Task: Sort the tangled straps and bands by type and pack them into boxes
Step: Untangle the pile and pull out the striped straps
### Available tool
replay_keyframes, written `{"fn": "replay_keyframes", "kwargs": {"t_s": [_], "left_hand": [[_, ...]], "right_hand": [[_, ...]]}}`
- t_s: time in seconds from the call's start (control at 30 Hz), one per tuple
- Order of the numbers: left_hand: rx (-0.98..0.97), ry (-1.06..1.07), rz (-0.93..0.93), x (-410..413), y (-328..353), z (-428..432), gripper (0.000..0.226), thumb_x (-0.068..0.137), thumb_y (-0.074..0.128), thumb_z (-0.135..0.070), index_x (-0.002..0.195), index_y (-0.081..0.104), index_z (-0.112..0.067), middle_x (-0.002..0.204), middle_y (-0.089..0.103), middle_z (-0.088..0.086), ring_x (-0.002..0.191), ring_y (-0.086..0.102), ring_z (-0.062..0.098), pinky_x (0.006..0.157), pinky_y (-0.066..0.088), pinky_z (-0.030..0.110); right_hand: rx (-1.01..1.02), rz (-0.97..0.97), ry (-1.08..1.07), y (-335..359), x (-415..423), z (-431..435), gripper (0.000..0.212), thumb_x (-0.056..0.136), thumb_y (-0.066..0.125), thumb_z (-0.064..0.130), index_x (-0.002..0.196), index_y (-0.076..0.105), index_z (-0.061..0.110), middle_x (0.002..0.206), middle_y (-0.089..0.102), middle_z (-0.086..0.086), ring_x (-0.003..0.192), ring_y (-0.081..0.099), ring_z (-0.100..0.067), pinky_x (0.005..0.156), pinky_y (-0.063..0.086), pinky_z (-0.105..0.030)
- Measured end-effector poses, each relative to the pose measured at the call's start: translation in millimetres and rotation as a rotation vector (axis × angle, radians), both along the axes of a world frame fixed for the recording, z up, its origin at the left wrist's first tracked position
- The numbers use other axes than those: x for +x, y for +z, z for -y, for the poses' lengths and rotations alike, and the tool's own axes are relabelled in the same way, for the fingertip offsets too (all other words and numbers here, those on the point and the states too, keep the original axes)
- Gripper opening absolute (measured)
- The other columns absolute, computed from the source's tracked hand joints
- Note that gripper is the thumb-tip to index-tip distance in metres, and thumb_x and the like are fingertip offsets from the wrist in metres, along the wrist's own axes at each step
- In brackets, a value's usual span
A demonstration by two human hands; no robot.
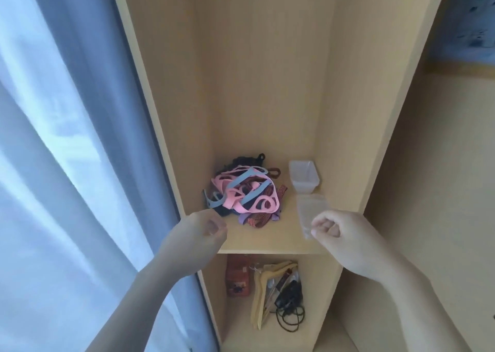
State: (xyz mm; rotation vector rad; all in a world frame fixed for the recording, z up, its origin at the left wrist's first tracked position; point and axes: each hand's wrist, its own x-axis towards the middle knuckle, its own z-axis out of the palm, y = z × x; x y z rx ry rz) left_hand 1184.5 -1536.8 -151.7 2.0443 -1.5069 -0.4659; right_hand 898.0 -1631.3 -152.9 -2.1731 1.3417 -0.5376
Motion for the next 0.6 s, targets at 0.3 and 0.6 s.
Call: {"fn": "replay_keyframes", "kwargs": {"t_s": [0.3, 0.6], "left_hand": [[0.102, 0.050, -0.064, 15, -51, 140, 0.012, 0.091, 0.055, -0.030, 0.092, 0.067, -0.033, 0.090, 0.070, -0.013, 0.080, 0.065, 0.005, 0.066, 0.048, 0.023], [0.310, 0.012, -0.074, 18, -123, 214, 0.025, 0.091, 0.055, -0.025, 0.114, 0.066, -0.026, 0.108, 0.066, -0.009, 0.102, 0.062, 0.016, 0.091, 0.051, 0.030]], "right_hand": [[0.064, -0.056, 0.064, -17, 43, 163, 0.008, 0.097, 0.061, 0.033, 0.100, 0.067, 0.028, 0.092, 0.064, 0.013, 0.080, 0.058, 0.001, 0.066, 0.041, -0.018], [0.154, -0.212, 0.168, -59, 71, 227, 0.011, 0.095, 0.059, 0.038, 0.098, 0.068, 0.032, 0.089, 0.065, 0.017, 0.085, 0.060, 0.000, 0.082, 0.047, -0.025]]}}
